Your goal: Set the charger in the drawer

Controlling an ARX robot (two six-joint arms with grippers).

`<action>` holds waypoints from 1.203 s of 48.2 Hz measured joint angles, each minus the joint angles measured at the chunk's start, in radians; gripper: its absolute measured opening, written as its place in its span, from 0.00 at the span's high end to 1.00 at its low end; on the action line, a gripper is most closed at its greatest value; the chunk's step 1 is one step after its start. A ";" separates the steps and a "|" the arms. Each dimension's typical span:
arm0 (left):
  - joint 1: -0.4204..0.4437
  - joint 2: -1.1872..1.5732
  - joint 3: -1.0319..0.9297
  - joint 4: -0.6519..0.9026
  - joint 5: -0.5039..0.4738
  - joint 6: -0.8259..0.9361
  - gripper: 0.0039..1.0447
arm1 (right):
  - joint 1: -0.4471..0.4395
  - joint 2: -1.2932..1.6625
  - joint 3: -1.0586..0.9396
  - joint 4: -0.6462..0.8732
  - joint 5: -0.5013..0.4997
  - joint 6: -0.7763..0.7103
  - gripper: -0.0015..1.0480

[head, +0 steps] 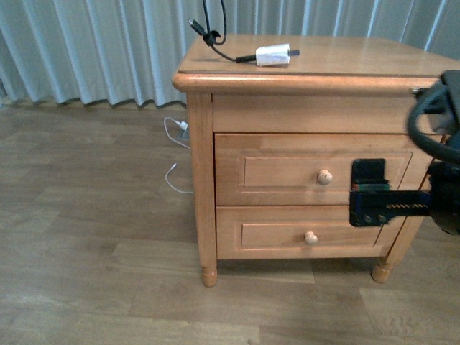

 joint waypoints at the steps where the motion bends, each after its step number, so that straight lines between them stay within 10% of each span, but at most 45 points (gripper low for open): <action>1: 0.000 0.000 0.000 0.000 0.000 0.000 0.05 | 0.002 0.014 0.011 0.001 0.000 0.000 0.08; 31: 0.000 0.000 0.000 0.000 0.000 0.000 0.05 | 0.018 0.567 0.598 -0.011 0.037 -0.029 0.08; 58: 0.000 0.000 0.000 0.000 0.000 0.000 0.05 | -0.012 0.663 0.684 -0.028 0.033 -0.043 0.08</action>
